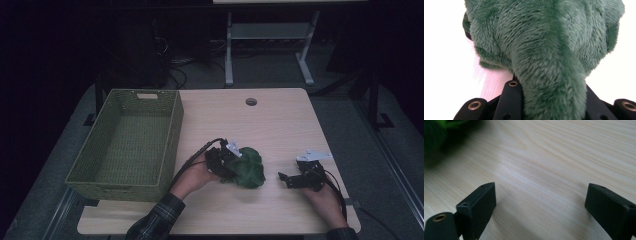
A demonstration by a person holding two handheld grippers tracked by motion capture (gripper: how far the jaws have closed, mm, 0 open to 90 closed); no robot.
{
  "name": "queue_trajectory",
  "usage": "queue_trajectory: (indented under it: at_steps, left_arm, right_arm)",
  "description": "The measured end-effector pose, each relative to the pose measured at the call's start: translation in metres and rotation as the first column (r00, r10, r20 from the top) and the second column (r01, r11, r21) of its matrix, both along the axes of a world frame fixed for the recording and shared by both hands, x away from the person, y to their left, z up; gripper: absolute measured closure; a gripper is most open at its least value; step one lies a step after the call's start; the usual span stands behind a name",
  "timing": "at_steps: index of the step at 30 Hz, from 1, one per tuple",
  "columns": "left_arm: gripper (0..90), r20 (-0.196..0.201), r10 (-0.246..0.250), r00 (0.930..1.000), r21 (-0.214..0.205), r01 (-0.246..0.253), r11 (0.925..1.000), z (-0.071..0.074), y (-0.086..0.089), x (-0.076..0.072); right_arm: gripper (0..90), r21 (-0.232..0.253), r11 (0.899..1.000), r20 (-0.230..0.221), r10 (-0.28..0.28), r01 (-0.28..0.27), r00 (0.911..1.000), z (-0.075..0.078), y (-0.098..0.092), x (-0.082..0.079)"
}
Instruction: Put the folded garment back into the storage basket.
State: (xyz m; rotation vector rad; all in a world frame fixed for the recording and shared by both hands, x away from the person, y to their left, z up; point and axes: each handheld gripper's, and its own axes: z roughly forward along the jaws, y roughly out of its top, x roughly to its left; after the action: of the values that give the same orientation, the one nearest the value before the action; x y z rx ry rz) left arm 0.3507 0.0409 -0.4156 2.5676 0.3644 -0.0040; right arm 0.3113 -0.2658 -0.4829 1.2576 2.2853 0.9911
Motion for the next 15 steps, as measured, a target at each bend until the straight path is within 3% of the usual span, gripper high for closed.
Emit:
queue_trajectory:
  at_steps: [15]
  left_arm:
    - [73.1, 0.003, 0.065, 0.9979, -0.039, -0.065, 0.9971, 0.056, 0.029, -0.001]
  right_arm:
    - [9.6, 0.001, 1.000, 0.000, -0.001, 0.001, 1.0000, 0.000, 0.000, 0.000]
